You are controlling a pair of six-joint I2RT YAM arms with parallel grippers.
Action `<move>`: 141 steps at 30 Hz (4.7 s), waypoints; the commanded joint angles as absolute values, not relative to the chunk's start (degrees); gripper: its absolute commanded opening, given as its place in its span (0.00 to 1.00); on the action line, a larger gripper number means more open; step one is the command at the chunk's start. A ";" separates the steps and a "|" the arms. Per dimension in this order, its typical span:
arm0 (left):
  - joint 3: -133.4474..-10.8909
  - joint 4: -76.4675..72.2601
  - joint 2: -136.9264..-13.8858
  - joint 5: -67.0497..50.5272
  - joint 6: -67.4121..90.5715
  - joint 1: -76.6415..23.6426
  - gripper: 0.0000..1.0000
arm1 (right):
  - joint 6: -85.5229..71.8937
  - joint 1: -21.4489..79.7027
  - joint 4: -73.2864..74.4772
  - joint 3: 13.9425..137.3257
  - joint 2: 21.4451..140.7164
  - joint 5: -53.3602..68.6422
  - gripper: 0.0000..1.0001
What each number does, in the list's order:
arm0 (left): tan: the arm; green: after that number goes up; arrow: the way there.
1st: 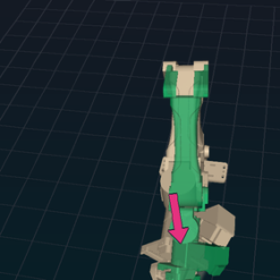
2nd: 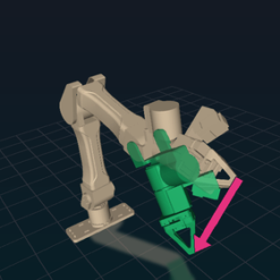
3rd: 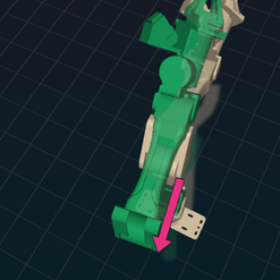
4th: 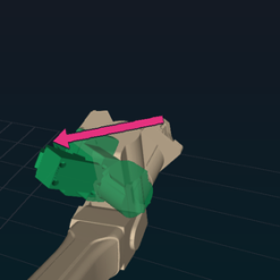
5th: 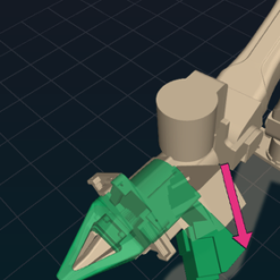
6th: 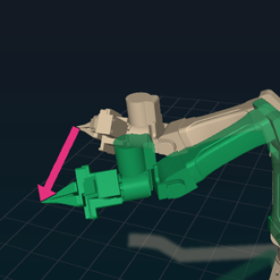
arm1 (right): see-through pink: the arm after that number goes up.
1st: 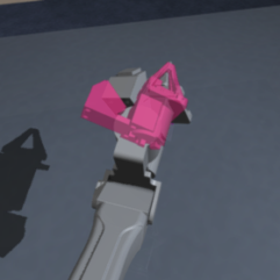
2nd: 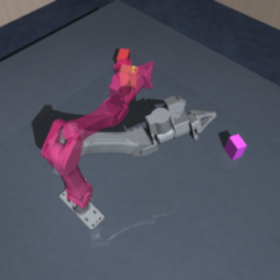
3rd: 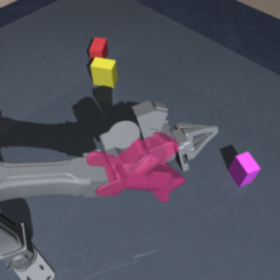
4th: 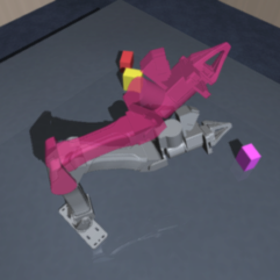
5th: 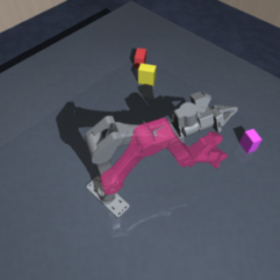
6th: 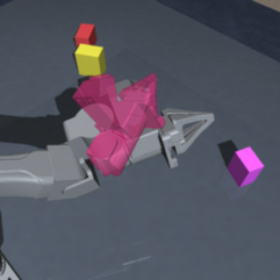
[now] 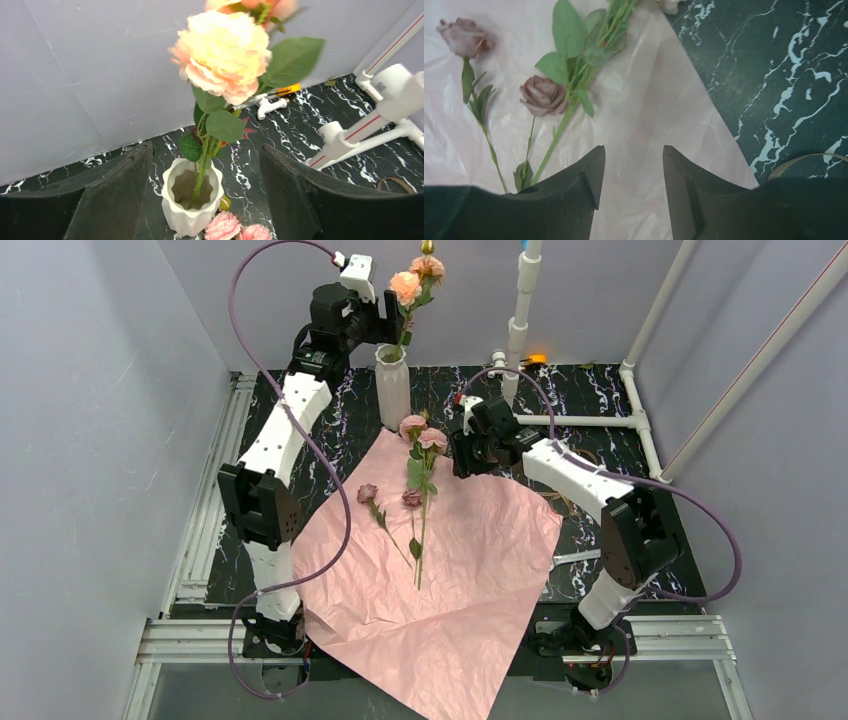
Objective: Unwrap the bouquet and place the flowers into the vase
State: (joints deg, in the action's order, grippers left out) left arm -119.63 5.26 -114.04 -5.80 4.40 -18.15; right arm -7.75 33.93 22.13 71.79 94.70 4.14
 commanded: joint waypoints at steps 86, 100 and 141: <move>-79.84 20.13 -70.16 0.64 18.81 -7.79 0.98 | -2.12 38.93 -26.79 130.16 107.72 -10.47 0.01; -76.92 20.03 -67.74 1.01 19.34 -5.77 0.98 | 8.70 39.46 -32.98 136.75 118.73 -14.20 0.01; -70.01 27.93 -66.45 -5.79 20.58 -5.36 0.98 | 8.43 39.90 -20.32 133.87 132.40 -8.57 0.42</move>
State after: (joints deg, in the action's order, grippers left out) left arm -71.33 23.90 -68.23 -3.14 19.27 -5.72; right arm 8.82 39.88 -18.79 128.75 132.97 -6.11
